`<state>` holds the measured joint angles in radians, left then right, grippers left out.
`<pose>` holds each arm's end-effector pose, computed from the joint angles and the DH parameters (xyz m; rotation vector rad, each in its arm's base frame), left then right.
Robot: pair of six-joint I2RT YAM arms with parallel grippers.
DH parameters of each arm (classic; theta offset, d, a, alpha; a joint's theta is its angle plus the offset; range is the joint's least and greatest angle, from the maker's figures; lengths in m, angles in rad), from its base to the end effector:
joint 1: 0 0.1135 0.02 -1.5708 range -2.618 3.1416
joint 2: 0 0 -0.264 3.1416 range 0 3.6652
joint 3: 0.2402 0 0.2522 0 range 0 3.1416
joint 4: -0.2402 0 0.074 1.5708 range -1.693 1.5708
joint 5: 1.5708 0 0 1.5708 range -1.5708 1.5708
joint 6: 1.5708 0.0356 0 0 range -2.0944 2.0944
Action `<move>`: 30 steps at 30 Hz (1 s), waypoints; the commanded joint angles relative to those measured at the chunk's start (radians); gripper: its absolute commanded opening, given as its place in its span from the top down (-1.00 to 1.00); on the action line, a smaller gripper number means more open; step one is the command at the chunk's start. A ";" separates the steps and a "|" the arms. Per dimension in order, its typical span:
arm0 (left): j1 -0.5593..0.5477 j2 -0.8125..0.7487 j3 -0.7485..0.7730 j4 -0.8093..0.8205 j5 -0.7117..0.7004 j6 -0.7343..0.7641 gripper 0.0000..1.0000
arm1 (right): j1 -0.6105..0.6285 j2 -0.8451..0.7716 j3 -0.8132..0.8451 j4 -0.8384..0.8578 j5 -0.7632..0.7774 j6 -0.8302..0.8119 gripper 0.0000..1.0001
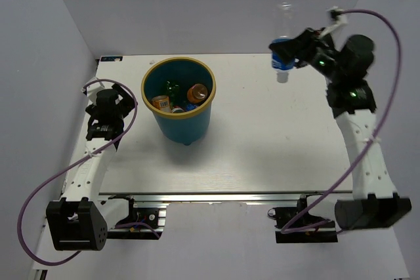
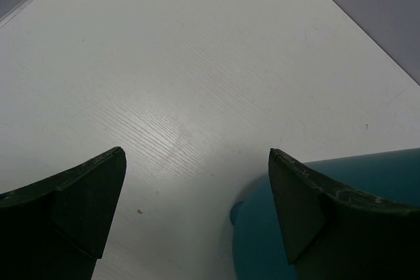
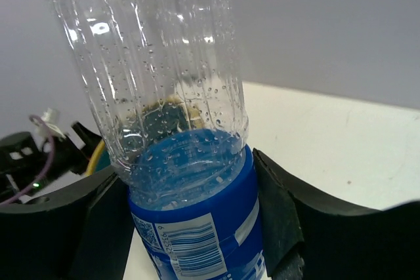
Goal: Put the plastic bottles in the bin
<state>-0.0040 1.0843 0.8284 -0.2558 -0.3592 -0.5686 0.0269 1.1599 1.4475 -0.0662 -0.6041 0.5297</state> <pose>0.2424 0.0115 0.2904 -0.7748 1.8948 0.0181 0.2326 0.0265 0.5052 -0.1730 1.4345 0.8658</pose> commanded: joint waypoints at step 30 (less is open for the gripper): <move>0.001 -0.050 0.015 -0.028 -0.087 0.013 -0.96 | 0.775 0.764 0.795 -0.340 0.495 -0.412 -0.79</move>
<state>-0.0040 1.0672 0.8295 -0.2848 -0.4305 -0.5640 0.8062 1.9831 2.1830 -0.4469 -0.1448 0.1452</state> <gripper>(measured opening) 0.982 0.893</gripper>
